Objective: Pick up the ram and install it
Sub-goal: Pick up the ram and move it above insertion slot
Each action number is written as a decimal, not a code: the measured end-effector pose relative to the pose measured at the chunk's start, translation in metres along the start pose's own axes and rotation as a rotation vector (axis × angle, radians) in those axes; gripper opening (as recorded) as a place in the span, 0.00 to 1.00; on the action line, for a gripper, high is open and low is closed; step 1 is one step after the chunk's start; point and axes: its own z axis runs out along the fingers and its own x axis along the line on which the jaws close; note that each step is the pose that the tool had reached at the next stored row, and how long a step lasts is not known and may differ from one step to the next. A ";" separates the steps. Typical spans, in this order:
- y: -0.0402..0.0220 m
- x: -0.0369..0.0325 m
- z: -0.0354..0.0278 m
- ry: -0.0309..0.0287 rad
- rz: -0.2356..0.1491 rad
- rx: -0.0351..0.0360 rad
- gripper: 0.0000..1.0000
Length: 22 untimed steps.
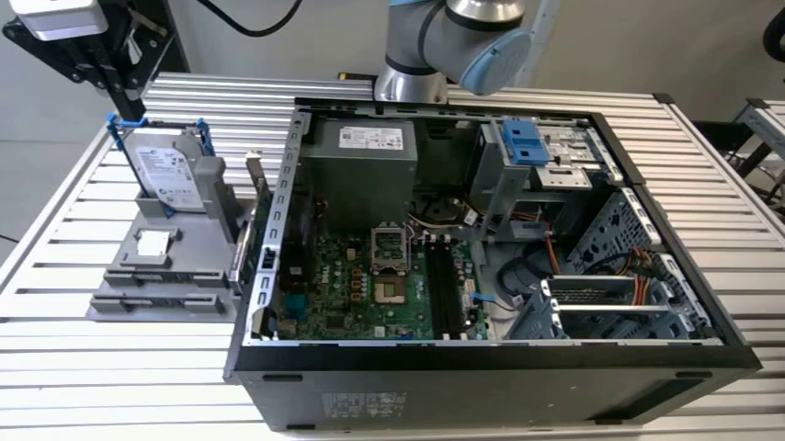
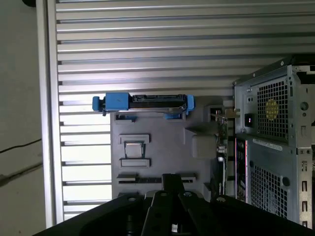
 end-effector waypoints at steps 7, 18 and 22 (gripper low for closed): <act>-0.0093 0.0000 0.0007 0.0000 0.000 0.0000 0.00; -0.0231 0.0008 0.0018 0.0000 0.000 0.0000 0.00; -0.0252 0.0015 0.0019 -0.0001 0.000 0.0000 0.00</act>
